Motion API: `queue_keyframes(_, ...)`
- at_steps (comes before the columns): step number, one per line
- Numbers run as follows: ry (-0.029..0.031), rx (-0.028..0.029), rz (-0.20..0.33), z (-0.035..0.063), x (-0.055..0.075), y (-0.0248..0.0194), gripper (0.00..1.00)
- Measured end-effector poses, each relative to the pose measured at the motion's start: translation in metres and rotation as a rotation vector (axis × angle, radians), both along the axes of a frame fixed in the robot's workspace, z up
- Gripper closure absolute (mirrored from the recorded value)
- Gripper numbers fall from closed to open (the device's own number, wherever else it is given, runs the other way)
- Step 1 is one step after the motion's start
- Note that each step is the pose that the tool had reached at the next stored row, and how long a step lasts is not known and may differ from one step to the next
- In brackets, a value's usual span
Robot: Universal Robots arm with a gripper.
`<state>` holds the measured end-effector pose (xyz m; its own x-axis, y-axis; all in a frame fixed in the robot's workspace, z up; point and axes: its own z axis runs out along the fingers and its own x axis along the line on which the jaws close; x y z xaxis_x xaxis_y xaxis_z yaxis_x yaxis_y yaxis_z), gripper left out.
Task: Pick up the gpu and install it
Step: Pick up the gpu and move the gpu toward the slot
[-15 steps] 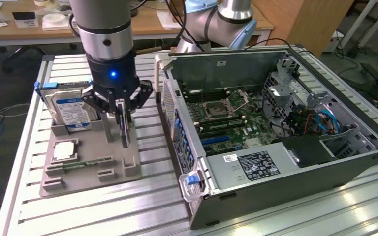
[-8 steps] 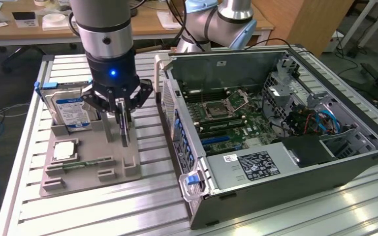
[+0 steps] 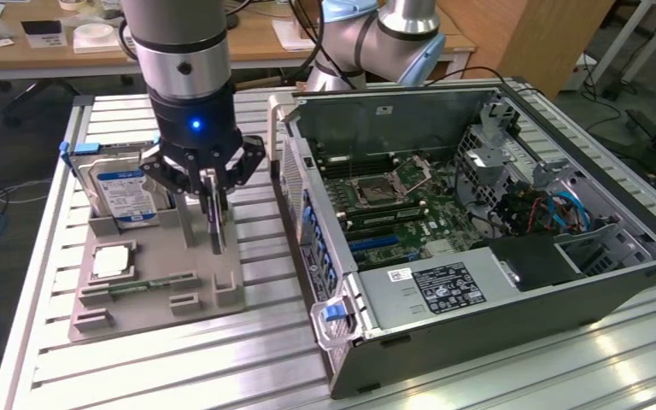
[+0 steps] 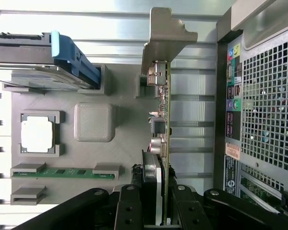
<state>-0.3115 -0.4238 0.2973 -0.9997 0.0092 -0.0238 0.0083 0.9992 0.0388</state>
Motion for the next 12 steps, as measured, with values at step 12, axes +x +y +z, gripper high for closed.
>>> queue_keyframes(12,0.0001,-0.0004,0.0,0.0044,0.0,0.0,0.72)
